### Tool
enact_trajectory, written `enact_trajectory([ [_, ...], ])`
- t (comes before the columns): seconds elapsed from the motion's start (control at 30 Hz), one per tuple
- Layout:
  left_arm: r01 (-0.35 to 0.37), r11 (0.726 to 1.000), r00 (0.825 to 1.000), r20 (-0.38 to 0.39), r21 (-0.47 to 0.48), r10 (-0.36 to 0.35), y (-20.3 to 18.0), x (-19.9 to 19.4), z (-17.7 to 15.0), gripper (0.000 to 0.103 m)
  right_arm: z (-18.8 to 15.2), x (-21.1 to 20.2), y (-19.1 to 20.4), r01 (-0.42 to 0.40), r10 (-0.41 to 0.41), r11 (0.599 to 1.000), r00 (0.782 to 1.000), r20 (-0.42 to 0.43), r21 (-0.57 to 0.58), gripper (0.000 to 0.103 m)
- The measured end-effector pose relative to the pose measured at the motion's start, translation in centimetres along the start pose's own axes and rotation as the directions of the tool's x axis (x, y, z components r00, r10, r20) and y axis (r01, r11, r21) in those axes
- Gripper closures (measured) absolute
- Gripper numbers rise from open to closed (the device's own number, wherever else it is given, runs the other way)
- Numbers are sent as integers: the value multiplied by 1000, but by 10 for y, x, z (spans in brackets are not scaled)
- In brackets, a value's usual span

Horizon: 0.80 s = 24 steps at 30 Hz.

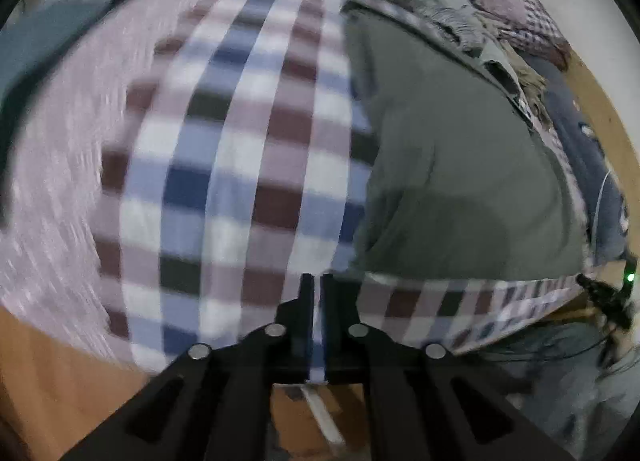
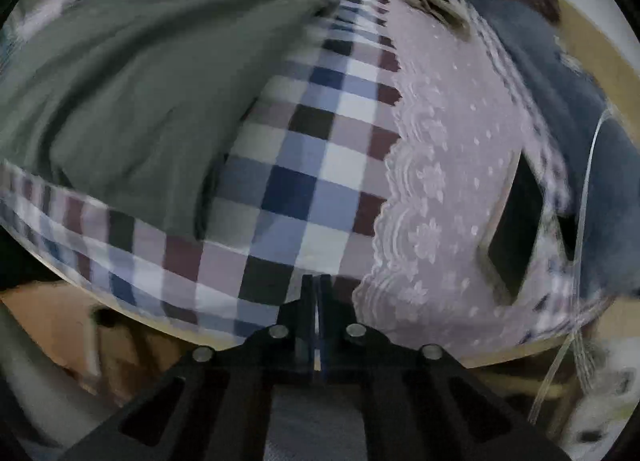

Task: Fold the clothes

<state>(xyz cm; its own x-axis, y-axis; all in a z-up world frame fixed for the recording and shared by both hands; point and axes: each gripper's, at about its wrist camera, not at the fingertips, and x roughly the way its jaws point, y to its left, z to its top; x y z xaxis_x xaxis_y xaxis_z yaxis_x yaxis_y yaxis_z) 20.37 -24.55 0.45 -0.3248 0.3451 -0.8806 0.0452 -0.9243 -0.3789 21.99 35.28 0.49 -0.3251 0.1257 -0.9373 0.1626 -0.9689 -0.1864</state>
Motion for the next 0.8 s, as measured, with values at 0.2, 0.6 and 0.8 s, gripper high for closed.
enact_trajectory([
  [0.2,145,988,980,148,-61,-135,11,-28,8,44,5,-28,-19,-111,98,989,986,134,96,101],
  [0.6,83,990,971,216,118,-107,-44,-10,26,44,94,-52,71,-334,325,942,895,305,-24,89],
  [0.8,34,987,977,203,159,-67,-59,5,21,97,176,-55,185,-409,471,877,832,292,-250,80],
])
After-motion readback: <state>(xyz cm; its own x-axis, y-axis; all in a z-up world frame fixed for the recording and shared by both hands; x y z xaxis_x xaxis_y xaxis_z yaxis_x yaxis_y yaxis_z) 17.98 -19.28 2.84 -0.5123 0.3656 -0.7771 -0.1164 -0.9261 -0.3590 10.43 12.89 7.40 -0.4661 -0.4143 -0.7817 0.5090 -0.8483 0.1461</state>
